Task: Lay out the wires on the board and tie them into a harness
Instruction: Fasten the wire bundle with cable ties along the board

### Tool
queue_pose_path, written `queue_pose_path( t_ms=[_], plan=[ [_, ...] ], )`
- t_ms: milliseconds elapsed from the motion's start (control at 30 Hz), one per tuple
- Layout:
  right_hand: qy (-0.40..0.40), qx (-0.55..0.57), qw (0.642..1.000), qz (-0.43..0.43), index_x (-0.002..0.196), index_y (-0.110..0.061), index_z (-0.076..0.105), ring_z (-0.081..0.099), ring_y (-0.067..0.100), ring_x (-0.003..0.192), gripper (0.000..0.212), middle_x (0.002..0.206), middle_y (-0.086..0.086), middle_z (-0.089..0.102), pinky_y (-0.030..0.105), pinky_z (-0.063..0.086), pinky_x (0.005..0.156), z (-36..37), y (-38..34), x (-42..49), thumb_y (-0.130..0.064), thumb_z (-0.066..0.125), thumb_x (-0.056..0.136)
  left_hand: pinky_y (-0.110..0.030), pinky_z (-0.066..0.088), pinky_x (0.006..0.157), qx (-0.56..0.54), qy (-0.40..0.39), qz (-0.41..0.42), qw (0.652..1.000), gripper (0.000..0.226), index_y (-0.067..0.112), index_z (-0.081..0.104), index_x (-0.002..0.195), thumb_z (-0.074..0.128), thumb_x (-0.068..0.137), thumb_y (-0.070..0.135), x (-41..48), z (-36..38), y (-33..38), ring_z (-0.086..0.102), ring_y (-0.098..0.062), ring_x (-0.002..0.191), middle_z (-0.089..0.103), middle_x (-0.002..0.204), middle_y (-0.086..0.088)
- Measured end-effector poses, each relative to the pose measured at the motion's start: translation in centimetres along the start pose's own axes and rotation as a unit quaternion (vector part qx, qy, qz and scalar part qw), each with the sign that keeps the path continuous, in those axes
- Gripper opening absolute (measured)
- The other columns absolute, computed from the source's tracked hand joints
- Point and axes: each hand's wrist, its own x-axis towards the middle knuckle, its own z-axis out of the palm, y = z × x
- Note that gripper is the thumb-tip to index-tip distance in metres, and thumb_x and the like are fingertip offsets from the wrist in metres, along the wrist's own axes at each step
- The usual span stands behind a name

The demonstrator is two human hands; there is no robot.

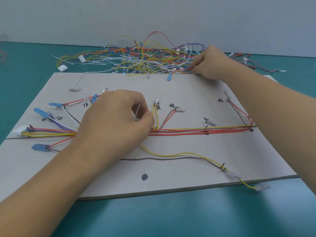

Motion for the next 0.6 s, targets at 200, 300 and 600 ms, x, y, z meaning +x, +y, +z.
queue_pose_path(
  t_ms=[200,300,600],
  plan=[
    [0.005,-0.04,0.999,0.016,0.097,-0.017,0.082,0.064,0.02,0.092,0.017,0.097,0.006,0.075,0.025,0.046,0.076,0.2,-0.4,0.8,-0.012,0.079,0.081,-0.03,0.041,0.06,-0.002,-0.004,-0.003,1.0,0.023,0.029,0.068,0.072,0.054,0.074,0.047,0.0,0.0,-0.1,0.054,0.002,0.069,0.06,0.078,0.033],
    [0.009,-0.071,0.997,0.021,0.098,-0.012,0.08,0.066,0.025,0.1,0.016,0.101,0.011,0.075,0.028,0.048,0.079,0.0,-0.5,1.1,-0.015,0.081,0.082,-0.03,0.04,0.06,-0.005,-0.008,-0.002,1.0,0.023,0.029,0.068,0.072,0.054,0.074,0.047,0.0,-0.1,-0.2,0.053,0.003,0.067,0.061,0.08,0.032],
    [-0.021,-0.056,0.998,0.015,0.095,-0.026,0.082,0.06,0.016,0.095,0.017,0.103,0.0,0.073,0.025,0.042,0.079,-0.6,-0.1,0.8,-0.014,0.077,0.084,-0.029,0.037,0.058,-0.007,-0.01,-0.004,1.0,0.022,0.029,0.067,0.072,0.055,0.075,0.047,-0.2,0.0,-0.2,0.054,0.001,0.063,0.058,0.074,0.037]
  ],
)
